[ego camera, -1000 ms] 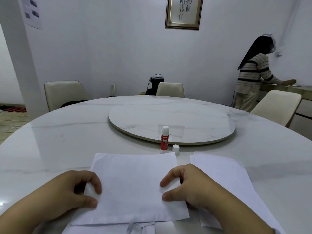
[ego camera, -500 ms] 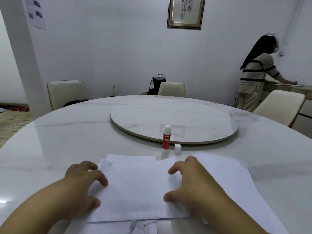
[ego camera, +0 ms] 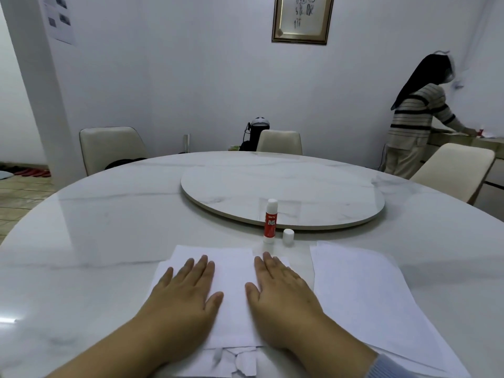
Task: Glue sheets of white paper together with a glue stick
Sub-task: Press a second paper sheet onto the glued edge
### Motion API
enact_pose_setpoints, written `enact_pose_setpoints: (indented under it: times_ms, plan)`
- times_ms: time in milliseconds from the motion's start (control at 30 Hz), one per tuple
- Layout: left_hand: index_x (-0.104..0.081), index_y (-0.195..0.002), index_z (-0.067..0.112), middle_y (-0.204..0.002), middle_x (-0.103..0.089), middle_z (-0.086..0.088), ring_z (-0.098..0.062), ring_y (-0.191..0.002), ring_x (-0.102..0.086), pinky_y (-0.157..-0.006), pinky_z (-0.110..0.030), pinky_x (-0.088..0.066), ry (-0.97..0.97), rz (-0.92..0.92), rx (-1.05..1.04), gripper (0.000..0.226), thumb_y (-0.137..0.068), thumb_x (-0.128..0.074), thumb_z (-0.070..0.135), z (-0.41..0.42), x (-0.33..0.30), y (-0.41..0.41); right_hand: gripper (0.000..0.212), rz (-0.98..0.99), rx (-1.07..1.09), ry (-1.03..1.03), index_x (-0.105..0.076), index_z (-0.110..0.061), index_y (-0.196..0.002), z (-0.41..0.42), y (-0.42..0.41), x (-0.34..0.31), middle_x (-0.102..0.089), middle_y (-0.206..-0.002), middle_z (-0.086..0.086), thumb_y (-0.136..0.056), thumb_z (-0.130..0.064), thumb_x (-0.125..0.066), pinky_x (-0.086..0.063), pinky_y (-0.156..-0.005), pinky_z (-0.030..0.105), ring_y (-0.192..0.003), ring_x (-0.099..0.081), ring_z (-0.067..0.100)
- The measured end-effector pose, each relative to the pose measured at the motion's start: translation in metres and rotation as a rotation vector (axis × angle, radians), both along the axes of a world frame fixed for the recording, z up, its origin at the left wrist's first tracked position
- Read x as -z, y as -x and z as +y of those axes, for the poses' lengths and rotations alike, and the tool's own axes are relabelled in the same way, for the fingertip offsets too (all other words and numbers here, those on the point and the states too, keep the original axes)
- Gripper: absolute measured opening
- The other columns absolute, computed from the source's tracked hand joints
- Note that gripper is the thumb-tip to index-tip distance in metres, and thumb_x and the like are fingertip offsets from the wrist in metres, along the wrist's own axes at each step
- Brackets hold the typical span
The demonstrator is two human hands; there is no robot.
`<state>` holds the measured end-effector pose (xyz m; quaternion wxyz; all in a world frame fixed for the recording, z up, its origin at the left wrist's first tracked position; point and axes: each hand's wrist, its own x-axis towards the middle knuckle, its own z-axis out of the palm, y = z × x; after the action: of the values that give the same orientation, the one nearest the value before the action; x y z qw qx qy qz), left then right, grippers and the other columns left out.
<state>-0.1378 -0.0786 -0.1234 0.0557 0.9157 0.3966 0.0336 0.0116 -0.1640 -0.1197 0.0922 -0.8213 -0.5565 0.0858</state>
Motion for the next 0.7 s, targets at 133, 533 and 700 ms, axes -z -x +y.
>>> enact_pose_setpoints:
  times_ms: [133, 533, 700]
  plan:
    - [0.01, -0.15, 0.019, -0.159, 0.016, 0.003, -0.009, -0.146, 0.013, -0.119, -0.03, 0.006, 0.01, 0.014, -0.042, 0.074, -0.088, -0.002, 0.058, -0.001, 0.0, 0.003, 0.061, -0.004, 0.025, 0.005, 0.004, -0.019, -0.153, 0.0, -0.001, 0.003, 0.01, -0.162, -0.003, -0.1, -0.042, -0.014, 0.006, -0.119, 0.029, -0.148, 0.008, 0.01]
    - [0.007, -0.15, 0.013, -0.16, 0.011, -0.001, -0.012, -0.147, 0.008, -0.12, -0.03, 0.001, 0.037, -0.011, -0.208, 0.079, -0.091, -0.016, 0.061, -0.003, -0.004, 0.011, 0.066, 0.03, 0.1, 0.017, 0.003, -0.016, -0.153, -0.006, -0.005, 0.0, 0.008, -0.163, -0.002, -0.099, -0.048, -0.016, 0.003, -0.119, 0.029, -0.149, 0.005, 0.011]
    - [0.006, -0.15, 0.009, -0.16, 0.009, -0.005, -0.016, -0.148, 0.006, -0.12, -0.031, 0.0, 0.06, -0.058, -0.274, 0.087, -0.088, -0.02, 0.065, -0.003, -0.002, 0.009, 0.069, -0.002, 0.139, -0.138, -0.011, -0.018, -0.153, -0.01, -0.002, -0.008, -0.028, -0.157, 0.001, -0.095, -0.048, -0.034, -0.016, -0.116, 0.032, -0.142, -0.025, 0.019]
